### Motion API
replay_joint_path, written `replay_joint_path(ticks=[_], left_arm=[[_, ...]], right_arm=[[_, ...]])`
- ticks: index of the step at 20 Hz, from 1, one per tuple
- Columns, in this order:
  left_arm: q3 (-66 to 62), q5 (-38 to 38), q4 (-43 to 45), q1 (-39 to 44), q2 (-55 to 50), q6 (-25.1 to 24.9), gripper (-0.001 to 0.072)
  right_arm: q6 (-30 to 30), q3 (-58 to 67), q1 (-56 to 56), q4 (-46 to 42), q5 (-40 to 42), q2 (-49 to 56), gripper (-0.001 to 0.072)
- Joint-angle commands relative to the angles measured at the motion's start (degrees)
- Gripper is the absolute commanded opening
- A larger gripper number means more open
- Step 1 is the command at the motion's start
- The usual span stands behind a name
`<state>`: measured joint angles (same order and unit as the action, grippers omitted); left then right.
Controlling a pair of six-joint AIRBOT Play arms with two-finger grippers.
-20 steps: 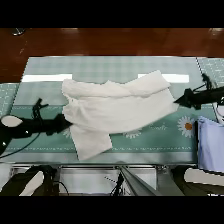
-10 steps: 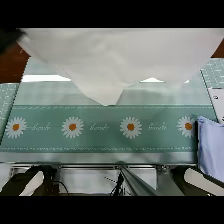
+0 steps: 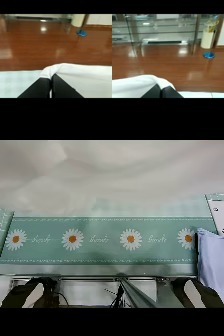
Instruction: Fold the shirts.
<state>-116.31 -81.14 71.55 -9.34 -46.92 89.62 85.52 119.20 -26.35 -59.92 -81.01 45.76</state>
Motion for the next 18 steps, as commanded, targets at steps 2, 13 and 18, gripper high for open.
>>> replay_joint_path(ticks=[2,13,18], left_arm=[[-2.6,-4.8,7.0,0.3,7.8,0.5,0.0022],[23.9,-4.0,15.3,6.5,11.0,1.1,0.0022],[44.3,16.0,7.3,6.5,-1.0,2.2,0.0023]], right_arm=[[3.0,-1.4,0.1,-10.1,-5.5,-8.7,0.0027],[1.6,-32.8,0.1,-1.6,-7.6,-13.2,0.0027],[-7.8,-53.9,0.1,3.4,7.2,-4.5,0.0027]])
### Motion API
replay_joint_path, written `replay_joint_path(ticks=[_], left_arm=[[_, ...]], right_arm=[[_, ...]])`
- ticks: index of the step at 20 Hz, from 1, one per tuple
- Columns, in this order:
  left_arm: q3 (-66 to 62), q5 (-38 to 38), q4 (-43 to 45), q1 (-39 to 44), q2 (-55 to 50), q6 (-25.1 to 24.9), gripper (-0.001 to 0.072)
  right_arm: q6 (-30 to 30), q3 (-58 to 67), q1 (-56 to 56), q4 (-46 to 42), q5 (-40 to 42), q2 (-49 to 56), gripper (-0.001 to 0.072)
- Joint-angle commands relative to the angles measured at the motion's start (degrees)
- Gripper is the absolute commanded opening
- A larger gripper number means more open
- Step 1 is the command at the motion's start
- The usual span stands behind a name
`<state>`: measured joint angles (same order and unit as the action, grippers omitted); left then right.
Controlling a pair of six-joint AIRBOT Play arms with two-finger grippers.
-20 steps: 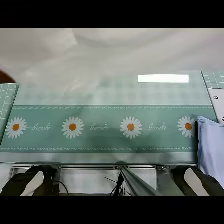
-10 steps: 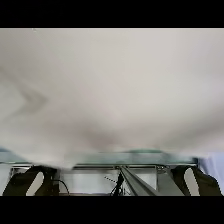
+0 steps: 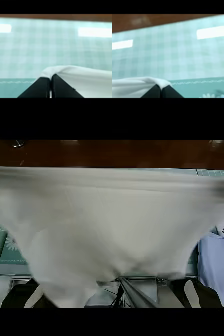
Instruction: Fold the shirts.
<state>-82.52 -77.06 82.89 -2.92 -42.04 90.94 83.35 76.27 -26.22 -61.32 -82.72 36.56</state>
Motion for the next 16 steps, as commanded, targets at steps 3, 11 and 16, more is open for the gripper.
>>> replay_joint_path(ticks=[3,11,16], left_arm=[[13.1,21.4,-10.2,0.1,-17.3,0.9,0.0023],[4.5,36.0,-24.9,0.1,-43.8,0.9,0.0023],[2.6,33.2,-26.0,0.1,-50.8,0.9,0.0023]], right_arm=[[-12.2,-13.7,1.5,11.0,18.1,19.3,0.0027],[-7.3,7.6,10.0,13.3,27.5,59.4,0.0027],[-4.3,18.3,10.0,12.8,21.3,68.9,0.0027]])
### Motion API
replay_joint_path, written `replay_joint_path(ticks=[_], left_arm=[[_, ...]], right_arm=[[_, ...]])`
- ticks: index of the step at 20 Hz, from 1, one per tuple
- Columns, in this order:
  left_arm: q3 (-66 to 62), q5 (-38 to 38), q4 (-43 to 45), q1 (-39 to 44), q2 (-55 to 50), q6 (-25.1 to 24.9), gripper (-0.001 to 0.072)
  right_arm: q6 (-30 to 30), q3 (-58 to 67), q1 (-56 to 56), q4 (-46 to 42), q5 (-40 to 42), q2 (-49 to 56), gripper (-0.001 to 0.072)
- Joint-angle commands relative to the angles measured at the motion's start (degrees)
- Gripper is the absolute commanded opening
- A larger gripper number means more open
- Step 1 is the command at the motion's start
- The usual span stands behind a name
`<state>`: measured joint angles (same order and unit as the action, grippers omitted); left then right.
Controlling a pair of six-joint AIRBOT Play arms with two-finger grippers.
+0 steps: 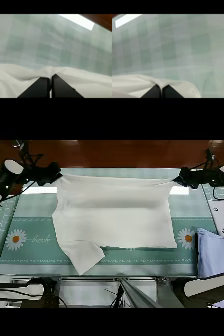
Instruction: Fold the shirts.
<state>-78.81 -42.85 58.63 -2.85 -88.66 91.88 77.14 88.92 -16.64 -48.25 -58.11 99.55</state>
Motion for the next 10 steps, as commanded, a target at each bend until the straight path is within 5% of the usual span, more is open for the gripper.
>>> replay_joint_path(ticks=[1,5,8,10], left_arm=[[-1.1,-2.9,-1.7,-0.2,-4.7,-0.1,0.0023],[-2.7,-17.8,-1.7,-2.9,-3.9,-9.1,0.0024],[-2.5,-31.5,-1.7,-7.2,-3.9,-9.8,0.0024],[1.2,-33.7,-1.7,-8.0,-3.9,-10.4,0.0024]], right_arm=[[1.6,5.8,0.4,-0.3,-4.7,6.1,0.0027],[0.9,5.8,-3.0,0.1,-15.3,5.9,0.0028],[-2.1,5.8,-6.1,-0.4,-25.8,5.5,0.0028],[-3.2,4.2,-6.1,-3.3,-28.7,5.5,0.0028]])
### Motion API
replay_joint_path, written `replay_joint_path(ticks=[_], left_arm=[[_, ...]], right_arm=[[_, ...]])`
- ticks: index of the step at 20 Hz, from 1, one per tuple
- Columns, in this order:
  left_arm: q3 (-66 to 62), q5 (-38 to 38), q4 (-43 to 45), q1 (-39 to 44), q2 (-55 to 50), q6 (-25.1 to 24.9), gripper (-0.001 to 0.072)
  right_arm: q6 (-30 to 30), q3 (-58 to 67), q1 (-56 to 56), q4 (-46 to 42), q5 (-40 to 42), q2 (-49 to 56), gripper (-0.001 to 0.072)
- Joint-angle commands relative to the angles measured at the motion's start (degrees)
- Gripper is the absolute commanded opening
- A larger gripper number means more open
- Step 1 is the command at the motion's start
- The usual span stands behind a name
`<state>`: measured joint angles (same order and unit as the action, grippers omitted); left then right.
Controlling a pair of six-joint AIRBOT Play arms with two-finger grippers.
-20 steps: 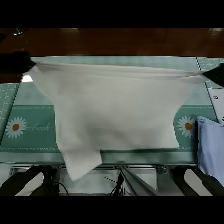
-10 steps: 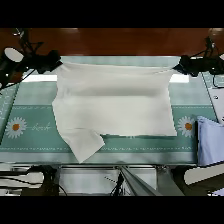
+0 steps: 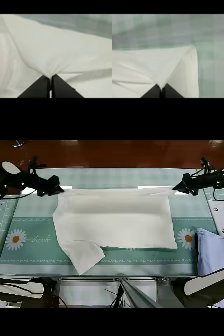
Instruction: Fold the shirts.
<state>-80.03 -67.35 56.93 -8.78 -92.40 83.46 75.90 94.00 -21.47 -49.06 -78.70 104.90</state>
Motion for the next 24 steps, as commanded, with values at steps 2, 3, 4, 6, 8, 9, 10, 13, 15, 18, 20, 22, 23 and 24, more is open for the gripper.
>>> replay_joint_path(ticks=[2,3,4,6,8,9,10,13,15,18,20,22,23,24], left_arm=[[7.2,-7.8,0.0,-1.0,-0.2,-2.0,0.0024],[9.1,-6.7,0.0,-0.3,-0.2,-2.0,0.0024],[10.7,-5.6,0.0,0.4,-0.2,-2.0,0.0024],[11.8,-5.1,0.0,1.6,-0.3,-2.0,0.0048],[11.2,-6.9,0.1,1.5,-0.3,-1.2,0.0709],[10.0,-9.6,0.3,0.7,-0.3,-1.2,0.0707],[8.9,-12.1,0.5,-0.4,0.2,-1.2,0.0708],[10.3,-16.1,5.1,-4.8,6.7,-1.1,0.0707],[16.9,-15.6,9.9,-7.5,13.4,-1.2,0.0708],[31.6,-18.0,18.5,-12.9,20.2,3.4,0.0705],[39.9,-16.1,12.7,-16.4,23.9,2.0,0.0705],[46.4,-11.3,5.3,-17.4,28.6,0.3,0.0705],[48.7,-9.1,2.6,-17.2,30.4,0.4,0.0705],[50.4,-8.0,0.8,-16.7,31.3,0.3,0.0705]], right_arm=[[-1.8,-4.2,-0.2,-4.7,-6.3,0.2,0.0028],[-1.8,-5.6,0.3,-5.3,-5.0,0.2,0.0028],[-1.9,-7.0,0.7,-5.3,-3.5,0.2,0.0028],[-0.2,-9.2,1.5,-4.6,-1.1,0.2,0.0156],[0.4,-9.5,2.3,-3.8,-1.3,-0.1,0.0627],[0.5,-9.4,2.1,-2.9,-2.1,-0.9,0.0627],[0.6,-9.4,1.3,-2.6,-2.9,-2.4,0.0626],[0.6,-10.4,-2.9,-6.1,-5.5,-9.5,0.0626],[0.3,-16.7,-5.9,-7.5,-1.9,-16.6,0.0626],[-3.5,-34.5,-7.8,-1.8,5.8,-27.8,0.0625],[-8.3,-46.2,-7.2,5.4,9.2,-33.9,0.0625],[-12.0,-54.8,-6.9,13.3,10.8,-38.0,0.0625],[-13.8,-57.7,-6.9,16.6,10.7,-39.6,0.0625],[-14.7,-59.8,-6.9,18.5,10.6,-40.8,0.0625]])
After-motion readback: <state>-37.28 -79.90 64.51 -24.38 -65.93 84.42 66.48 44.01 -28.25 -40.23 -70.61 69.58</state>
